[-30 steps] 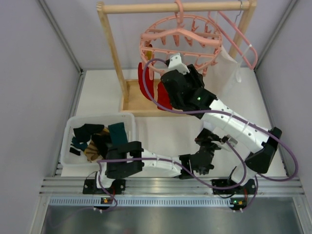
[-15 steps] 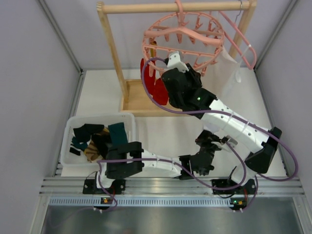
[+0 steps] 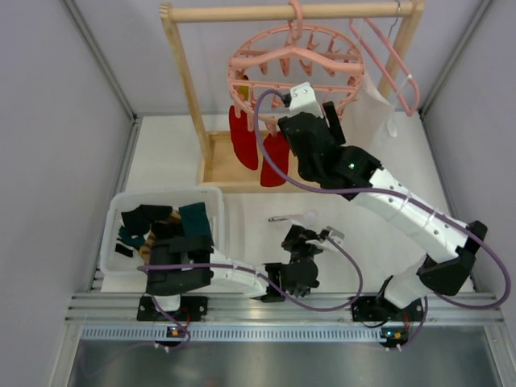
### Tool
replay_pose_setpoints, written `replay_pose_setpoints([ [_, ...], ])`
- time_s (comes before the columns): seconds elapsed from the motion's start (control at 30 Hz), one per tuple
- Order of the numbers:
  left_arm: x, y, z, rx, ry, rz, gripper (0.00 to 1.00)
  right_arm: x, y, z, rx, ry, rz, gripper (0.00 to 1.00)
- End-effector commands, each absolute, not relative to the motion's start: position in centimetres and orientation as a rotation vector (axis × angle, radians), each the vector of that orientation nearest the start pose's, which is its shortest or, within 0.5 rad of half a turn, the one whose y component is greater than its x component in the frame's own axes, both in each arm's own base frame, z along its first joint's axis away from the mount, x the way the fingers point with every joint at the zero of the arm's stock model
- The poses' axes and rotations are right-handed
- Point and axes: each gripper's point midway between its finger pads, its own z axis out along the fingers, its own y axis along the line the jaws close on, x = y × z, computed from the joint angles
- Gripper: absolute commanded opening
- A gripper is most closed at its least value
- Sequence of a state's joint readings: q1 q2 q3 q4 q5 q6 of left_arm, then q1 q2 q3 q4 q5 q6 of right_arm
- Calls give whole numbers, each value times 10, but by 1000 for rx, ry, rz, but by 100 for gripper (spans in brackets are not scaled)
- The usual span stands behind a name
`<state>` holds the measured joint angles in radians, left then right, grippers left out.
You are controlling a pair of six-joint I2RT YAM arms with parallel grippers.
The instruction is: Remove the socks clipped to the hanger
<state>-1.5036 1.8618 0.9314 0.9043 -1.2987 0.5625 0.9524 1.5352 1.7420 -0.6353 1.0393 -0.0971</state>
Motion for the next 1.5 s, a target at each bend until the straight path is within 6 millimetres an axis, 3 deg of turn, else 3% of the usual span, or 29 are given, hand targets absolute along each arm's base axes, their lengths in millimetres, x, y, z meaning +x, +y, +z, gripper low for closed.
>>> replay_pose_setpoints([
  [0.0, 197, -337, 193, 410, 1515, 278, 0, 314, 211, 408, -260, 1777, -119, 71],
  [0.13, 196, -316, 198, 378, 1524, 236, 0, 293, 227, 404, -349, 1792, 100, 82],
  [0.23, 195, -319, 197, 417, 1540, 156, 0, 279, 225, 408, -348, 1786, 195, 84],
  [0.3, 189, -330, 195, 445, 1594, -36, 0, 269, 222, 413, -347, 1775, 251, 85],
  [0.33, 191, -325, 207, 390, 1597, -93, 0, 266, 220, 411, -351, 1777, 254, 85],
  [0.4, 189, -317, 208, 370, 1602, -127, 0, 260, 211, 413, -335, 1768, 268, 86],
  [0.47, 189, -306, 218, 303, 1618, -140, 0, 255, 203, 417, -326, 1757, 275, 89],
  [0.53, 189, -279, 217, 300, 1653, -33, 0, 253, 196, 414, -319, 1760, 258, 95],
  [0.57, 187, -277, 226, 192, 1679, -103, 0, 251, 192, 416, -307, 1755, 255, 99],
  [0.6, 188, -260, 222, 216, 1688, -25, 0, 252, 190, 411, -305, 1760, 242, 99],
  [0.8, 196, -207, 232, 44, 1752, -133, 0, 255, 178, 403, -268, 1782, 236, 99],
  [0.9, 211, -169, 227, -47, 1809, -95, 0, 256, 177, 402, -262, 1784, 247, 100],
  [1.07, 229, -108, 200, -259, 1910, -24, 0, 258, 176, 402, -256, 1783, 251, 99],
  [1.2, 236, -77, 175, -374, 1967, 29, 0, 261, 180, 398, -263, 1792, 252, 99],
  [1.4, 243, -66, 161, -428, 1990, 105, 0, 266, 186, 389, -278, 1810, 255, 100],
  [1.43, 243, -64, 160, -445, 1988, 107, 5, 265, 187, 389, -281, 1810, 259, 99],
  [1.47, 243, -62, 159, -454, 1989, 113, 26, 265, 187, 388, -281, 1810, 259, 99],
])
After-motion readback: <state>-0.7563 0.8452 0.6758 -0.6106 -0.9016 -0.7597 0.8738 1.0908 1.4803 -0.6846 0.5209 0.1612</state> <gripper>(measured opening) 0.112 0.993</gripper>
